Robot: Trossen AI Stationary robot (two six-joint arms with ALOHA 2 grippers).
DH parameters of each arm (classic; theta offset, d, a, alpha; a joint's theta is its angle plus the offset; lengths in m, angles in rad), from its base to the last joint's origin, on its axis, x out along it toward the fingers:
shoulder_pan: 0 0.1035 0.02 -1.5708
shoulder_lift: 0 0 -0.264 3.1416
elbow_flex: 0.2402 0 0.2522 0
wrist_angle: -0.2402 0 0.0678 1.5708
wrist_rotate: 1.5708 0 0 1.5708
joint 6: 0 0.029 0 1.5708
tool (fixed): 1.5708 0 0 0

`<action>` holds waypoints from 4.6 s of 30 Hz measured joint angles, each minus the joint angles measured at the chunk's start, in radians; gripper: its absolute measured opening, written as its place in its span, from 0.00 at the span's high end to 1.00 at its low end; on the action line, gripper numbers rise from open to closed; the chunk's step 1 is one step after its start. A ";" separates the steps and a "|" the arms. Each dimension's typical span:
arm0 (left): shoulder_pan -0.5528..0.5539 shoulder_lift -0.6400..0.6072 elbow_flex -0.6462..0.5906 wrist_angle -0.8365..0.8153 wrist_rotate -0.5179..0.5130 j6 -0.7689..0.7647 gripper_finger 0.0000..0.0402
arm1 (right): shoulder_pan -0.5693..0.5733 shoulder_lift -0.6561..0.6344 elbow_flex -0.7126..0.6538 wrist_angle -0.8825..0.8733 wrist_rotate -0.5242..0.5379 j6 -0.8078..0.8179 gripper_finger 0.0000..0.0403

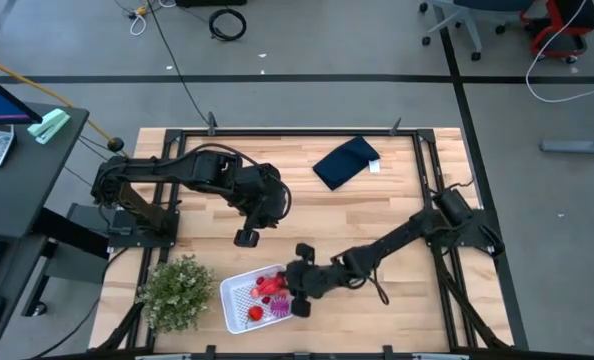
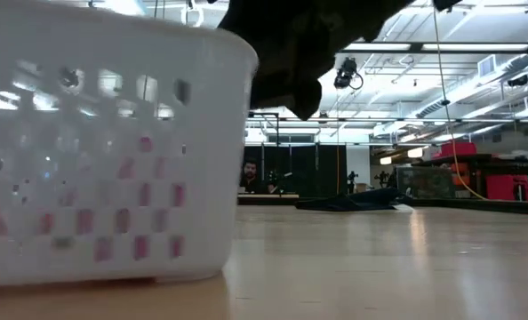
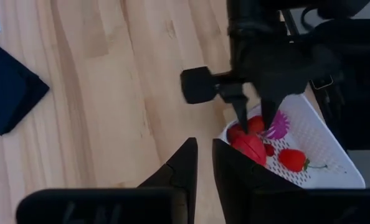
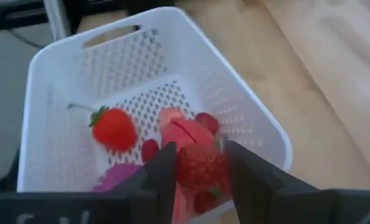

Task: Pick and placing Produce into tupperware
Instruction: Put the raspberry into the white bin, then return to Home Position

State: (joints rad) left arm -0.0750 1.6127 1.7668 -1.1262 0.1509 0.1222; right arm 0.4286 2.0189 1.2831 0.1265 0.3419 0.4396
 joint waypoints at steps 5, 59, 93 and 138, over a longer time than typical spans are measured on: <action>0.000 0.000 0.000 0.002 0.000 -0.005 0.86 | 0.027 0.001 0.000 0.004 0.019 -0.140 0.66; -0.204 -0.540 -0.113 -0.163 -0.407 -0.566 0.85 | 0.295 -0.692 -0.040 -0.918 0.329 0.194 0.42; -0.208 -1.241 -1.227 0.751 -0.352 -0.559 0.87 | 0.034 -1.577 -1.135 0.207 -0.126 -0.153 0.42; -0.209 -1.358 -1.669 1.191 -0.377 -0.575 0.86 | -0.040 -1.857 -1.267 0.077 -0.142 -0.086 0.42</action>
State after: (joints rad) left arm -0.2836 0.2549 0.0977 0.0645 -0.2262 -0.4531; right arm 0.3885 0.1617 0.0162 0.2030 0.1995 0.3539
